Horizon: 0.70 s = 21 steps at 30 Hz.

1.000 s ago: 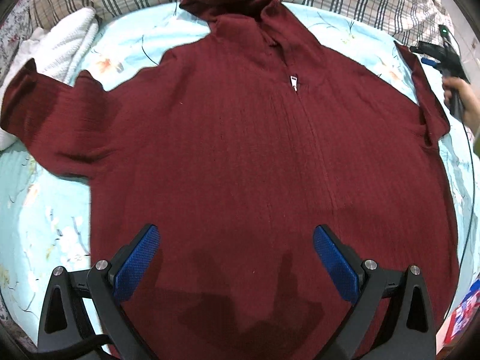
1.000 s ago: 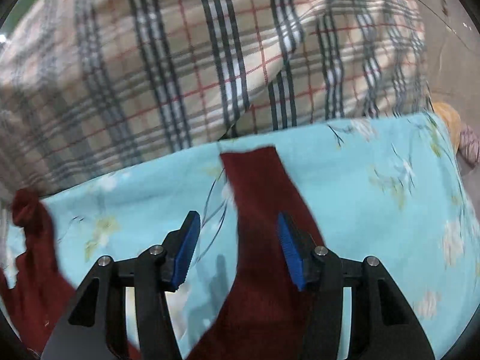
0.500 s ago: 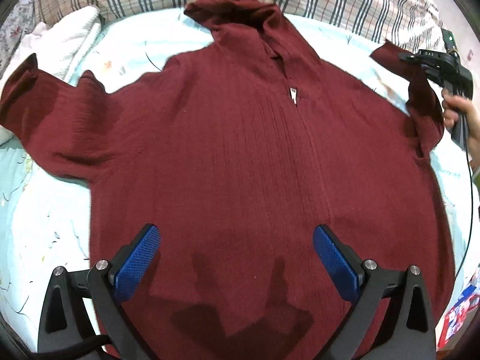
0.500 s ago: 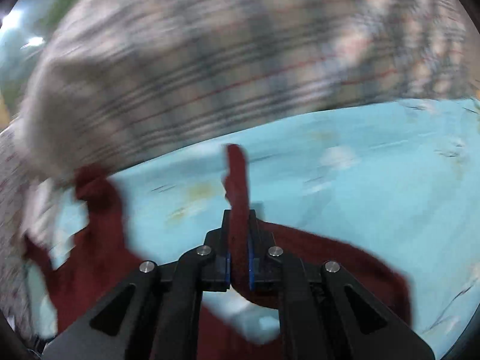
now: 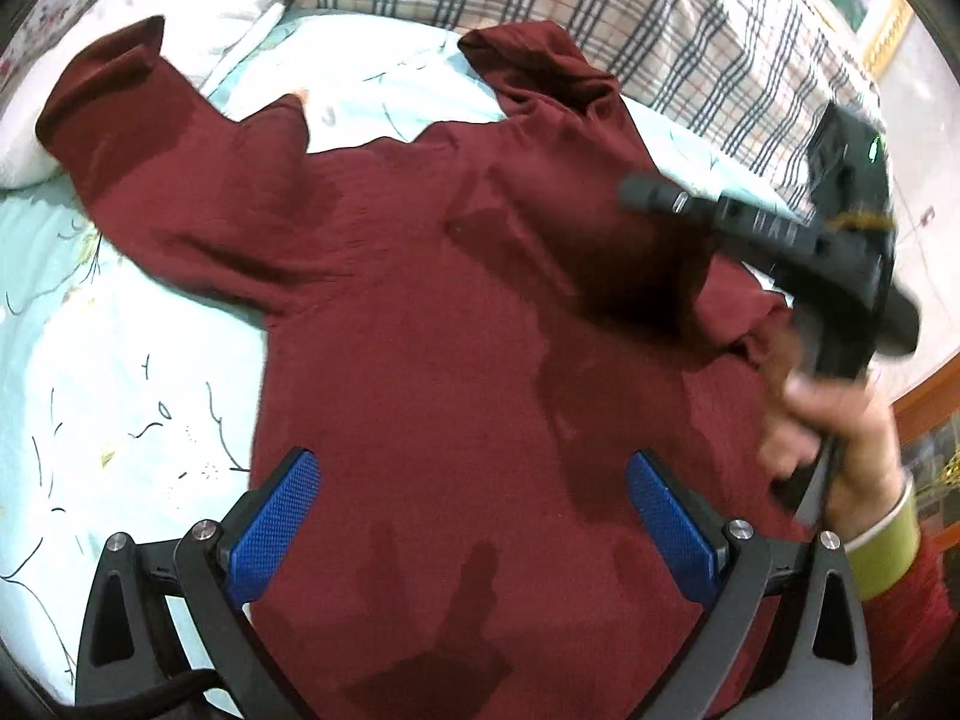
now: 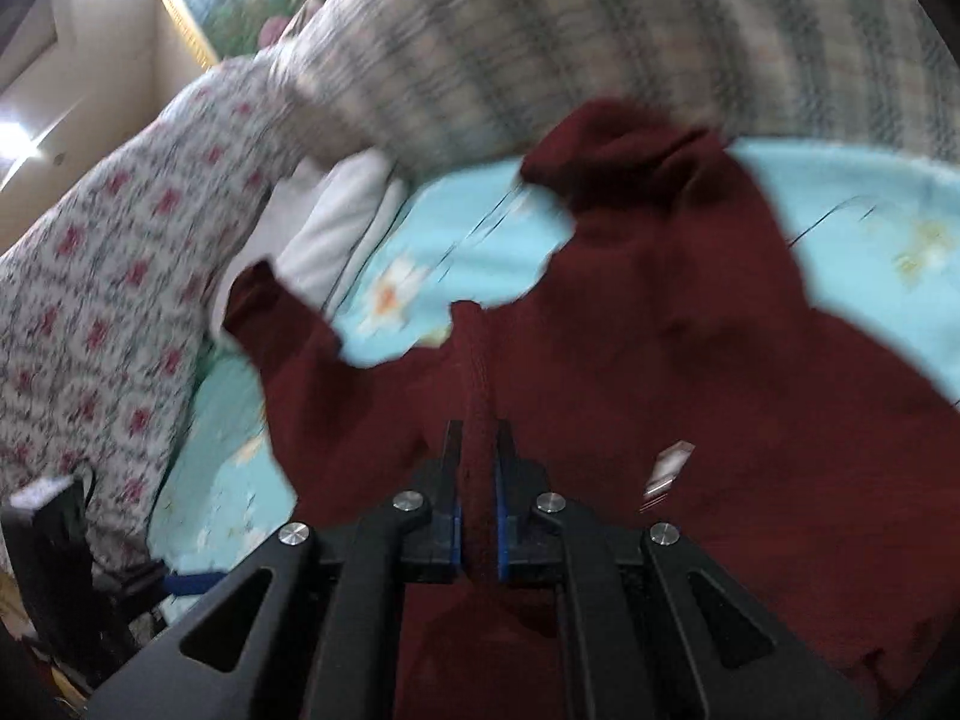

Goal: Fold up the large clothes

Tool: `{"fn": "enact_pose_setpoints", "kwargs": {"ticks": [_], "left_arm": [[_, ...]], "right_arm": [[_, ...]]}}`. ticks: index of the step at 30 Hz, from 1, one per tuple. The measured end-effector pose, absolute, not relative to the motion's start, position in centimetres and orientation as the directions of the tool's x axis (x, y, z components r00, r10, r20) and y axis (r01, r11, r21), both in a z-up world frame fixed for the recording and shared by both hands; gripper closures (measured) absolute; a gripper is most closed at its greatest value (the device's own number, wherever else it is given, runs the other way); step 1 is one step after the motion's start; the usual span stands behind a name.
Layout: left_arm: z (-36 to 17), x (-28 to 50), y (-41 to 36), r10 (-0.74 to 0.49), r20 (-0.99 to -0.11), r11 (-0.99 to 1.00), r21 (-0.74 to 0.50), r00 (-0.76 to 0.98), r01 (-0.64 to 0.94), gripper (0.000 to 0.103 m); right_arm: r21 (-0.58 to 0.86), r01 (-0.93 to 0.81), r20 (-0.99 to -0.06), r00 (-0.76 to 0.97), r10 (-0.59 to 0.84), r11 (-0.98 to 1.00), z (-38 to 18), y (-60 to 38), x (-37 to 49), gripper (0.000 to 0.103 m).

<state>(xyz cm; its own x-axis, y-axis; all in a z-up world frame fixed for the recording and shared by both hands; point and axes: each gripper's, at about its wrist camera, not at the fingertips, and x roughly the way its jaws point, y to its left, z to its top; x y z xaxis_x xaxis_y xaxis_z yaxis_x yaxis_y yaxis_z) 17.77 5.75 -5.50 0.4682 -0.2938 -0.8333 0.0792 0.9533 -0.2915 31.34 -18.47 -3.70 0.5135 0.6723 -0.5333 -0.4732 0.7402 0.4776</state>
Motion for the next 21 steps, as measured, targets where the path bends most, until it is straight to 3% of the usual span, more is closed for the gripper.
{"fn": "enact_pose_setpoints", "kwargs": {"ticks": [3, 5, 7, 16, 19, 21], "left_arm": [[-6.0, 18.5, 7.3, -0.356, -0.813, 0.927, -0.368, 0.461, 0.067, 0.001], [-6.5, 19.5, 7.9, -0.405, -0.796, 0.903, -0.424, 0.45, 0.062, 0.001], [-7.1, 20.9, 8.2, -0.453, -0.78, 0.877, -0.477, 0.432, 0.059, 0.001], [-10.7, 27.7, 6.7, -0.577, -0.756, 0.799, -0.6, 0.31, 0.025, 0.002], [-10.9, 27.7, 5.6, -0.531, -0.782, 0.839, -0.54, 0.325, 0.071, 0.003], [-10.7, 27.2, 3.9, -0.455, -0.825, 0.89, -0.435, 0.335, 0.137, 0.007]], "right_arm": [[0.482, -0.502, -0.573, 0.439, 0.692, 0.718, -5.5, -16.1, 29.9, 0.09], [0.501, -0.502, -0.596, 0.39, 0.702, 0.705, -6.4, -15.6, 29.6, 0.08], [0.515, -0.498, -0.597, 0.377, 0.709, 0.698, -6.6, -16.1, 28.8, 0.062], [0.597, -0.347, -0.541, 0.492, 0.683, 0.723, -5.7, -24.0, 24.3, 0.061], [0.604, -0.277, -0.537, 0.551, 0.639, 0.747, -5.6, -27.5, 22.5, 0.061], [0.617, -0.229, -0.53, 0.586, 0.612, 0.753, -5.6, -29.5, 21.5, 0.061]]}}
